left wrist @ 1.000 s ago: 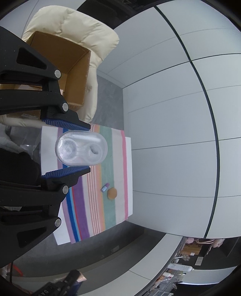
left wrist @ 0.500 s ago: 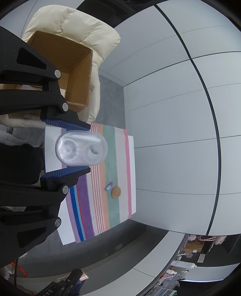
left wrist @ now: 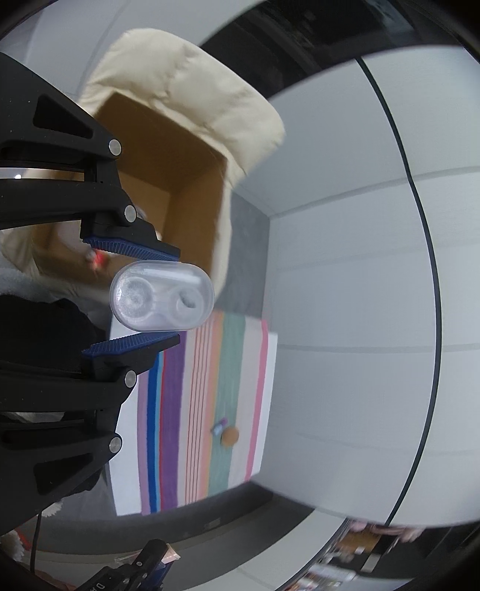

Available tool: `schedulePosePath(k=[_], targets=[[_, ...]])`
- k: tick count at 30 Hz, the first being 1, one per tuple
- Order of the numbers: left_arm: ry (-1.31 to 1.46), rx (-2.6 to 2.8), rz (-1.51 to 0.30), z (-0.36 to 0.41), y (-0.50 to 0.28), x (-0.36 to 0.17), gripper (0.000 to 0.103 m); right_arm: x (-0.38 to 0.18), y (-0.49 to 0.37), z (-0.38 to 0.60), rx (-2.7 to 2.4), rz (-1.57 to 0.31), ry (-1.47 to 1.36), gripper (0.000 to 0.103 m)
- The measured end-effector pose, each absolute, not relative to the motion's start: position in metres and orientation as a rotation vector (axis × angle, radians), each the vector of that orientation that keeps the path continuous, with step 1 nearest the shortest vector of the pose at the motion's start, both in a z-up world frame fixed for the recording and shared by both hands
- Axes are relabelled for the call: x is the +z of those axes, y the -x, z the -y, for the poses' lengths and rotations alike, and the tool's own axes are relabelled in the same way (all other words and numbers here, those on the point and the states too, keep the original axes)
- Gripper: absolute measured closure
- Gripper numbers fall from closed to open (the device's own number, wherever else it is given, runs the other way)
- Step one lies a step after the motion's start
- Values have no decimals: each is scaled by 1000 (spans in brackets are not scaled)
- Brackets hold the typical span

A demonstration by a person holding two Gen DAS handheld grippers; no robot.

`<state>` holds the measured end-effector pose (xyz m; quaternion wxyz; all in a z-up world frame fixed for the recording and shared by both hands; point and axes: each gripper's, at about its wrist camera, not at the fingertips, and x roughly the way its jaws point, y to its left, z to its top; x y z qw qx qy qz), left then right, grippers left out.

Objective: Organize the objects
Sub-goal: 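Lift and carry the pink-capped bottle and clear case over the box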

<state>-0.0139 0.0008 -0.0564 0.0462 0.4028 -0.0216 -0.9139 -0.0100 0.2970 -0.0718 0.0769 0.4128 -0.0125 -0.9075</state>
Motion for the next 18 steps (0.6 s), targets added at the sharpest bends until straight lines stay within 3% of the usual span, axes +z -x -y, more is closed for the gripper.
schedulePosePath(k=[18], targets=[[-1229, -2463, -203, 149, -60, -94, 64, -85, -27, -68, -2195, -342, -1074, 74]])
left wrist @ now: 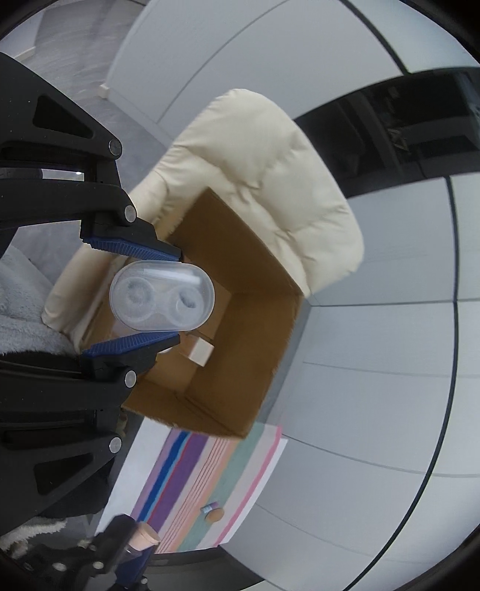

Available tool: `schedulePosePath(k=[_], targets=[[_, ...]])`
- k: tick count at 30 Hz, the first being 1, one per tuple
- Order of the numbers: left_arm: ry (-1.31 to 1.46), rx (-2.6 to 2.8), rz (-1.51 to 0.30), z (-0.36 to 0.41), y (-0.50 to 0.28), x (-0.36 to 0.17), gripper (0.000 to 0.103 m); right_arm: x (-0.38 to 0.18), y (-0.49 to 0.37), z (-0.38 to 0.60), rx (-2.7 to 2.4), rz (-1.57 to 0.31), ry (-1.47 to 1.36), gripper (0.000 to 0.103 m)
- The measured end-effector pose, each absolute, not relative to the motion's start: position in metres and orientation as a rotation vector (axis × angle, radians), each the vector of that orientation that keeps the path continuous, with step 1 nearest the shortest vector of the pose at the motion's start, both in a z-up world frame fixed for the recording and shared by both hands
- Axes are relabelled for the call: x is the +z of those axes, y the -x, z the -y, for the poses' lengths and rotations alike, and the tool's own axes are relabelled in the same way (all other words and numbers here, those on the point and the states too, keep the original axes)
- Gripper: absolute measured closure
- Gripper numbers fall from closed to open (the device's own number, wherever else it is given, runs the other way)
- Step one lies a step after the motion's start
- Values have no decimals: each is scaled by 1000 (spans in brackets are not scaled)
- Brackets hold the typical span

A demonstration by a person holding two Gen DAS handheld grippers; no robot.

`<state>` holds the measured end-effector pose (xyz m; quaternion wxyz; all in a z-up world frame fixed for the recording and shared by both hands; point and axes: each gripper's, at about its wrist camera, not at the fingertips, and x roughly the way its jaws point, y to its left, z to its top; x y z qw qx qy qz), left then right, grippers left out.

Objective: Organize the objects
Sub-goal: 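Lift and carry the pink-capped bottle and clear case over the box, then open the right tool dropping the bottle while the left tool drops the case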

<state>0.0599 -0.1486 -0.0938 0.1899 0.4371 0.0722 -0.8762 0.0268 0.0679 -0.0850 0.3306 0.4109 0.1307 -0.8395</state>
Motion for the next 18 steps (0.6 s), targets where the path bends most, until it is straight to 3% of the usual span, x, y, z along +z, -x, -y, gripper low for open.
schedulePosePath(k=[4, 18], targets=[[-1269, -2471, -245, 154, -56, -104, 64, -89, -32, -48, -2160, -376, -1072, 74], [-1248, -2440, -118, 167, -4, -123, 64, -120, 8, -1, -2141, -431, -1150, 74]])
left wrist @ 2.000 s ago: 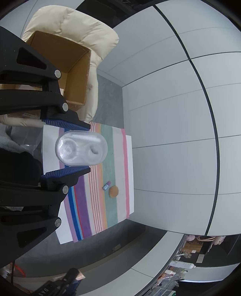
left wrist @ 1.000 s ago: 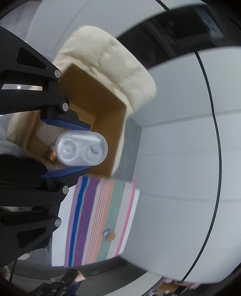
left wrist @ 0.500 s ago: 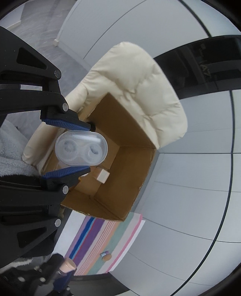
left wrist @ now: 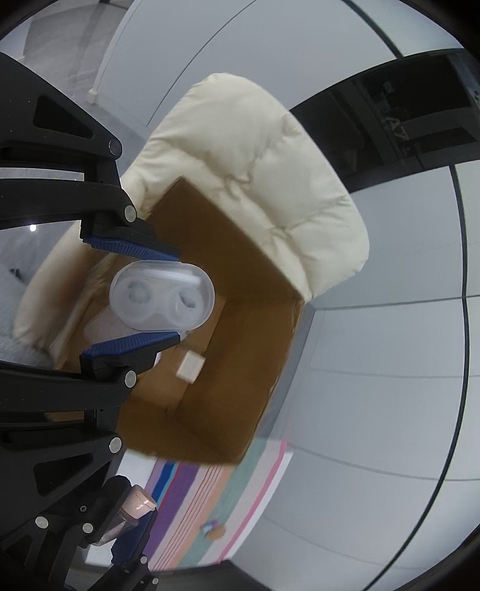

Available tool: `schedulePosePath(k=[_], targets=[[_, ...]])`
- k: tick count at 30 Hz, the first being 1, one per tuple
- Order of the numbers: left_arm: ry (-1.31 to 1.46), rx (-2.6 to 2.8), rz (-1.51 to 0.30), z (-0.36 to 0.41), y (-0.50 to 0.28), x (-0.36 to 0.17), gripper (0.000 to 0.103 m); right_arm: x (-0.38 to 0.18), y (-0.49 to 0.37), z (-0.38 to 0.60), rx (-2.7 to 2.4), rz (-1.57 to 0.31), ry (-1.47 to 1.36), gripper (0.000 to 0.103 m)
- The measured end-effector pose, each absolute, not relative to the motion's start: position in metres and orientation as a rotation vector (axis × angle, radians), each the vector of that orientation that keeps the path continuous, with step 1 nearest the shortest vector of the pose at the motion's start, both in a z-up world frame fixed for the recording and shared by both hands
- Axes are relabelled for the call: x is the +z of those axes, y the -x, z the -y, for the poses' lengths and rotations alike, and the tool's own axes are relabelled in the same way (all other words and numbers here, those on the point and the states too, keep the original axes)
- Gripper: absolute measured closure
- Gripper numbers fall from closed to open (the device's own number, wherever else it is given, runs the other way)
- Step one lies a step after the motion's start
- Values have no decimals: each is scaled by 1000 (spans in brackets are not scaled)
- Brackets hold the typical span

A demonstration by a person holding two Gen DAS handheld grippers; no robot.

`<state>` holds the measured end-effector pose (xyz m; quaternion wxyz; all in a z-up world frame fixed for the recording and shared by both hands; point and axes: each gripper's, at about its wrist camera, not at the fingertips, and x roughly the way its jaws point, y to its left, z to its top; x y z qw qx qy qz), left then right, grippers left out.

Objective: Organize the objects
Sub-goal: 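Open the right tool dropping the bottle while the left tool drops the case, then move both open tools back over the sponge and blue bottle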

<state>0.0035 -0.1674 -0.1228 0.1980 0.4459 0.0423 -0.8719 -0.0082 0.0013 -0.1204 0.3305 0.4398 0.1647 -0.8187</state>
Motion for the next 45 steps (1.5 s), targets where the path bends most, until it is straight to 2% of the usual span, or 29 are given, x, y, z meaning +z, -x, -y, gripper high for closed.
schedulePosePath(k=[8, 9, 10, 11, 12, 13, 14, 31, 45], targets=[[-1216, -2427, -133, 190, 48, -137, 62, -142, 55, 43, -2175, -490, -1153, 74], [-1209, -2439, -137, 192, 51, -139, 60, -144, 59, 47, -2173, -494, -1147, 74], [-1214, -2426, -118, 194, 56, -140, 44, -146, 62, 51, -2169, -500, -1138, 73], [-1226, -2405, -105, 195, 59, -142, 23, -147, 65, 54, -2170, -507, -1129, 61], [-1236, -2390, -103, 197, 60, -144, 15, -148, 68, 58, -2185, -520, -1125, 46], [-1242, -2391, -129, 200, 58, -144, 10, -149, 71, 60, -2208, -532, -1120, 15], [-1247, -2400, -154, 202, 57, -145, 10, -148, 72, 61, -2228, -532, -1105, 5], [-1298, -2423, -173, 198, 58, -153, 10, -160, 84, 49, -2236, -454, -1154, 5], [-1377, -2518, -144, 143, 89, -157, 10, -154, 107, -46, -2400, -286, -1246, 5]])
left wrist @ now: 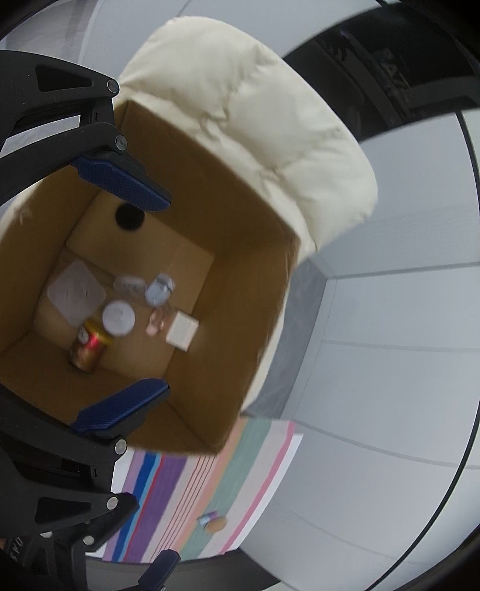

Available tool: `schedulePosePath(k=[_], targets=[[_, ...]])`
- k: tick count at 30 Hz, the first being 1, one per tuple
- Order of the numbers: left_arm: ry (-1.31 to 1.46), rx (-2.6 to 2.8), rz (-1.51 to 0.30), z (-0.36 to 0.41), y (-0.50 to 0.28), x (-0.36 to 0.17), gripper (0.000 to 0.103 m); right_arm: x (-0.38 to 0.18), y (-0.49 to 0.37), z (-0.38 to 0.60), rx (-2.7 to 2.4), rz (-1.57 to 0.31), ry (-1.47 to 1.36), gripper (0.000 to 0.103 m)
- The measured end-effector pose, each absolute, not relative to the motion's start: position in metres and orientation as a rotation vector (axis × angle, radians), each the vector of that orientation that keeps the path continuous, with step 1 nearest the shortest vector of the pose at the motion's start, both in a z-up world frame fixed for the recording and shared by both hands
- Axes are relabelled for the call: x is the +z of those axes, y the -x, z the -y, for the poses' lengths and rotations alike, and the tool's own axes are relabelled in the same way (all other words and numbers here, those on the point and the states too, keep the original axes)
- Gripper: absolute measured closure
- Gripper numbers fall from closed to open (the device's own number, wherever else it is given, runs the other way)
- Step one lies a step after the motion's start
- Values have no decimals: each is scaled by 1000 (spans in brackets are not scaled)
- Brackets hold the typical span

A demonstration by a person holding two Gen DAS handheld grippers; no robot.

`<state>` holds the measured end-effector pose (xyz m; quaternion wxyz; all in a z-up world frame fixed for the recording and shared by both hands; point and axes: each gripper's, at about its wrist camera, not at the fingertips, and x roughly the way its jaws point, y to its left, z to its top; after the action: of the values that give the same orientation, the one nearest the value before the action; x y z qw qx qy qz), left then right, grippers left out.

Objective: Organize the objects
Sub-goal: 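Move both open tools back over the sponge and blue bottle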

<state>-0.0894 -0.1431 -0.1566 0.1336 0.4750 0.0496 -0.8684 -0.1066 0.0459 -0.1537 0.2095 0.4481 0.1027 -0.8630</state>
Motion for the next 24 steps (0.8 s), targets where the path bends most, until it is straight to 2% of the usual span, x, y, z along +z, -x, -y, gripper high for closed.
schedulePosePath(k=[17, 24], targets=[[-1493, -2835, 195, -59, 137, -154, 10, -143, 128, -259, -2715, -37, -1388, 5], [-1568, -2865, 228, -133, 166, -167, 10, -153, 134, -339, -2791, 57, -1435, 5]])
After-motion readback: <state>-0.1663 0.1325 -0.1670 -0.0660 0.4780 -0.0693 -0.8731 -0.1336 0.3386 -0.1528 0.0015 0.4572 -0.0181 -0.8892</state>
